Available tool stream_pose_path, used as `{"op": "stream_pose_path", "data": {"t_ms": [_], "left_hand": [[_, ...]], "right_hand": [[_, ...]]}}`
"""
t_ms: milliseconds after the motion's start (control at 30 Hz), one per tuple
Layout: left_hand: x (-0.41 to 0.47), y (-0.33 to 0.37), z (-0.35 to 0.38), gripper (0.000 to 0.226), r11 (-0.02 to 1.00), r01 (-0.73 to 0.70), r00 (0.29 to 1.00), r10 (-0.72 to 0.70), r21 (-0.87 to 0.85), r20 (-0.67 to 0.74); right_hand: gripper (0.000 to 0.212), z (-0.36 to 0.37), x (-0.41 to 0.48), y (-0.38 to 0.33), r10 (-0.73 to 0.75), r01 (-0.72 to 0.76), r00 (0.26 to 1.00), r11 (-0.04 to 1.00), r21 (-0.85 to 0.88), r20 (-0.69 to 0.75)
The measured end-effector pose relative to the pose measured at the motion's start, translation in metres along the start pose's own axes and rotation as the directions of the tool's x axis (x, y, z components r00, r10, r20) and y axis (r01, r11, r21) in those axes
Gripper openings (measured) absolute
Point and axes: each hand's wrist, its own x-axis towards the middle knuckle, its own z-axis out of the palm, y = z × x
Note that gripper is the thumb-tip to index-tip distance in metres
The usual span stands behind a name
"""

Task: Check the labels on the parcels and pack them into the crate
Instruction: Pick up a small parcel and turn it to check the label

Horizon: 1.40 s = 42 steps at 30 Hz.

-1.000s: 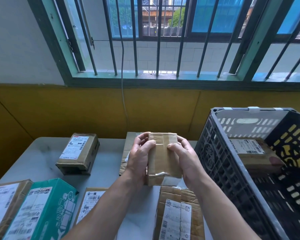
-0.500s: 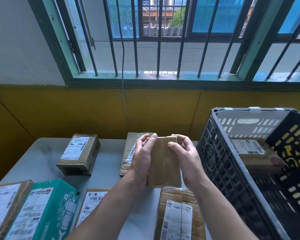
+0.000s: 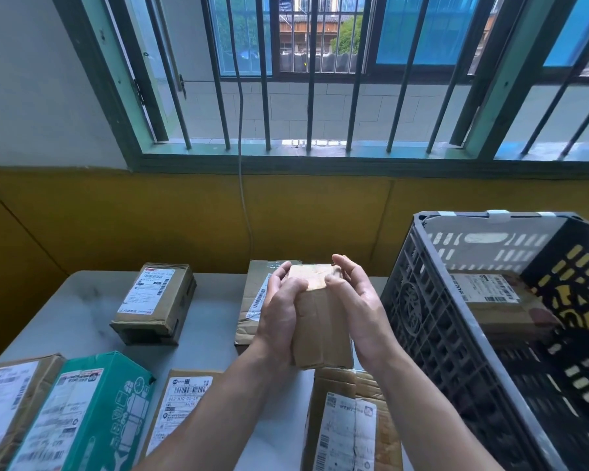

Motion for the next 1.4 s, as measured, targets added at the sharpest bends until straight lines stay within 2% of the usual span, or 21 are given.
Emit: {"op": "stream_pose_path", "data": {"t_ms": [67,200,333,433,533,733,867,933,1033,1100,1267,1400], "left_hand": [[0.0,0.0,-0.001,0.039,1.0,-0.003,1.0,0.002,-0.027,-0.01],[0.002,0.0,-0.004,0.04,0.995,-0.002,1.0,-0.001,-0.1,-0.026],[0.004,0.0,-0.01,0.033,0.977,-0.034,0.999,0.026,-0.209,-0.043],[0.008,-0.001,-0.014,0.03,0.965,-0.066,0.997,0.052,-0.254,-0.062],[0.008,-0.001,-0.015,0.033,0.985,-0.082,0.995,0.071,-0.153,-0.075],[0.015,-0.001,-0.023,0.017,0.985,-0.126,0.95,0.155,0.121,-0.27],[0.01,-0.005,-0.022,0.037,0.944,-0.134,0.949,0.21,0.303,-0.236],[0.007,-0.007,-0.022,0.051,0.942,-0.15,0.971,0.198,0.301,-0.135],[0.005,-0.007,-0.025,0.053,0.945,-0.162,0.982,0.184,0.284,-0.052],[0.006,-0.006,-0.028,0.055,0.954,-0.17,0.978,0.194,0.248,-0.075],[0.008,-0.001,-0.033,0.095,0.949,-0.227,0.958,0.258,0.217,-0.124],[0.002,0.0,-0.037,0.085,0.928,-0.213,0.96,0.257,0.305,-0.111]], "right_hand": [[0.064,-0.001,0.0,0.002,0.015,-0.014,0.999,1.0,-0.003,0.033],[0.079,-0.004,0.001,0.004,0.058,-0.059,0.998,0.997,0.054,0.022],[0.068,-0.012,0.005,0.008,0.165,-0.174,0.977,0.983,-0.06,-0.131],[0.07,-0.015,0.006,0.01,0.258,-0.259,0.96,0.966,0.002,-0.107],[0.062,-0.016,0.006,0.011,0.278,-0.272,0.956,0.96,0.07,-0.089],[0.044,-0.021,0.005,0.008,0.139,-0.133,0.969,0.99,0.039,-0.205],[0.033,-0.02,0.004,0.009,0.085,-0.082,0.968,0.996,0.022,-0.235],[0.027,-0.017,0.003,0.01,0.063,-0.066,0.966,0.998,-0.002,-0.251],[0.027,-0.014,0.001,0.01,0.051,-0.06,0.971,0.998,-0.032,-0.235],[0.026,-0.011,-0.002,0.009,0.067,-0.078,0.979,0.996,-0.048,-0.194],[0.022,0.0,-0.008,0.011,0.068,-0.077,0.984,0.996,-0.054,-0.163],[0.022,0.007,-0.015,0.009,0.031,-0.042,0.982,0.997,-0.059,-0.187]]}}
